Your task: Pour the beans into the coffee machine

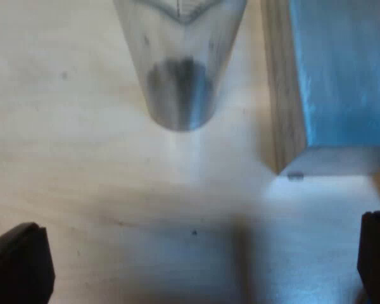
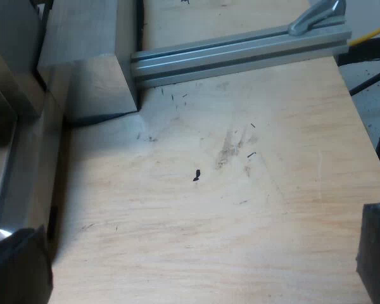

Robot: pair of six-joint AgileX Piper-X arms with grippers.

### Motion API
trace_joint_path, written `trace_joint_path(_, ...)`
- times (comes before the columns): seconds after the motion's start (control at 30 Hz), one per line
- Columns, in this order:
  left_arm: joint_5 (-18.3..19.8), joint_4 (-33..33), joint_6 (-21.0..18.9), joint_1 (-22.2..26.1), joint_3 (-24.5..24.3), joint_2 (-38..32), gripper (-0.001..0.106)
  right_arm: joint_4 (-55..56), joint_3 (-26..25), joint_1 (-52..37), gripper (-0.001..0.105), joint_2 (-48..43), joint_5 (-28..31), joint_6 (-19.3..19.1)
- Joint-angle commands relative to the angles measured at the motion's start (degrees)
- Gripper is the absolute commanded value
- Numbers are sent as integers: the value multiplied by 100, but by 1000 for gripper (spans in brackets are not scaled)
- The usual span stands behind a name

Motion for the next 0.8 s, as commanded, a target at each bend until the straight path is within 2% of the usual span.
trace_joint_path(0.03, 51, -322, -51, 4, 40, 78, 105, -93, -28, -19, 104, -11, 7, -66)
trace_joint_path(0.2, 83, -758, -51, 4, 37, 243, 105, -93, -28, -19, 104, -11, 5, -66)
trace_joint_path(0.63, 127, -1198, -17, 4, 43, 718, 105, -93, -28, -19, 104, -11, 5, -66)
trace_joint_path(0.8, 127, -1766, -17, 4, 243, 876, 105, -93, -28, -19, 104, -11, 5, -66)
